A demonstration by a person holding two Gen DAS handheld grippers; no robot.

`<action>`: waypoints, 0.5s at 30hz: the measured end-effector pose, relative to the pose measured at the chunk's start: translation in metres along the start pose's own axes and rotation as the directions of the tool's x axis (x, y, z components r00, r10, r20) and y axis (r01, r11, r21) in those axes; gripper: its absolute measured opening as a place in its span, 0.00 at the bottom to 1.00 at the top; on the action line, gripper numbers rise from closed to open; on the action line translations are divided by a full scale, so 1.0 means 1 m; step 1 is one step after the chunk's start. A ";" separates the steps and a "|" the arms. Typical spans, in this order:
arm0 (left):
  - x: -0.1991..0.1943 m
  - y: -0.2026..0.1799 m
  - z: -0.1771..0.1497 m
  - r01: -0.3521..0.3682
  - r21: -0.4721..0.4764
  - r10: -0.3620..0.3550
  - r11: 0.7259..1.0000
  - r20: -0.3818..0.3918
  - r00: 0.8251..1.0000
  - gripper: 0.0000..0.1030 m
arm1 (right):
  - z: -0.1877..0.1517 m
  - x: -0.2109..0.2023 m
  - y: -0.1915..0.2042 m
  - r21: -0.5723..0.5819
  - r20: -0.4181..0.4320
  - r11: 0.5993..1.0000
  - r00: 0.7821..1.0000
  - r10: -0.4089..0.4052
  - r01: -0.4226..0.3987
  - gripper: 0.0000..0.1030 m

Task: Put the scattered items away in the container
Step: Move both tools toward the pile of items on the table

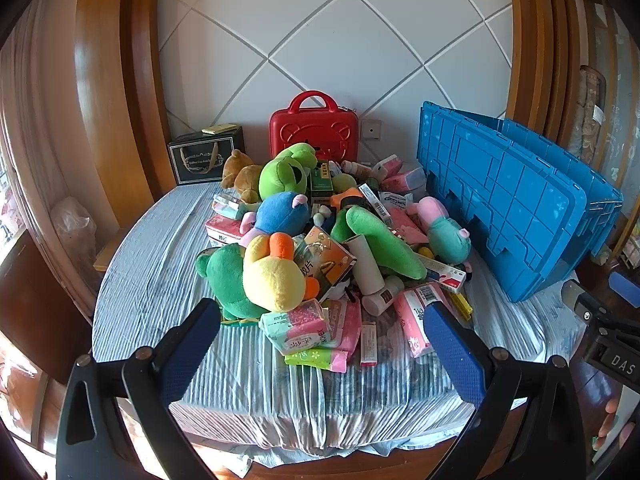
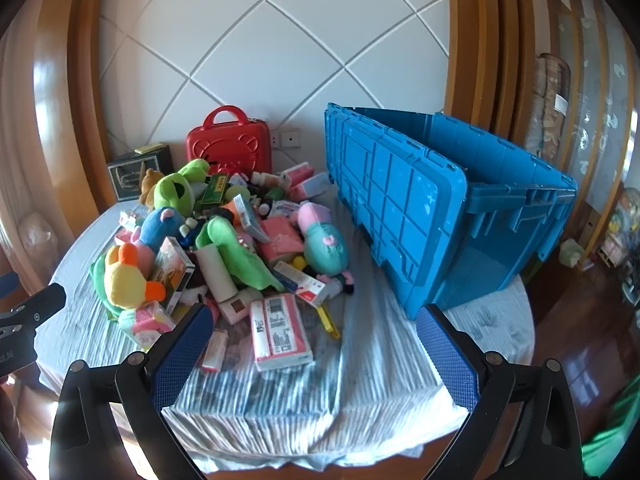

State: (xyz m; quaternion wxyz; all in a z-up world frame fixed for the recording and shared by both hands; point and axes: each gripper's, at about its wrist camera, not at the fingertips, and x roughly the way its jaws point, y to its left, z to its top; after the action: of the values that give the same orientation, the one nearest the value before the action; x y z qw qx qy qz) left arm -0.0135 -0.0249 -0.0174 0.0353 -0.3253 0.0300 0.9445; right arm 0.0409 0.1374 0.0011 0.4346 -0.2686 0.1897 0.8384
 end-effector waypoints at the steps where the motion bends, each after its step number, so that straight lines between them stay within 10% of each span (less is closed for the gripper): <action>1: 0.001 0.001 0.000 0.001 0.000 -0.001 1.000 -0.002 1.000 1.00 | 0.000 0.001 0.001 0.000 -0.001 1.000 1.000 -0.002 0.002 1.00; 15: 0.018 0.024 -0.002 0.039 0.013 -0.038 0.999 -0.015 0.999 1.00 | -0.003 0.010 0.024 0.014 -0.036 0.999 0.999 -0.036 0.037 1.00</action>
State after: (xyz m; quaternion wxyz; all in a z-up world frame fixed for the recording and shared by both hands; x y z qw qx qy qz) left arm -0.0284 -0.0478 -0.0294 0.0555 -0.3327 0.0305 0.9409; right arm 0.0168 0.1289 -0.0053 0.4484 -0.2839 0.1989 0.8239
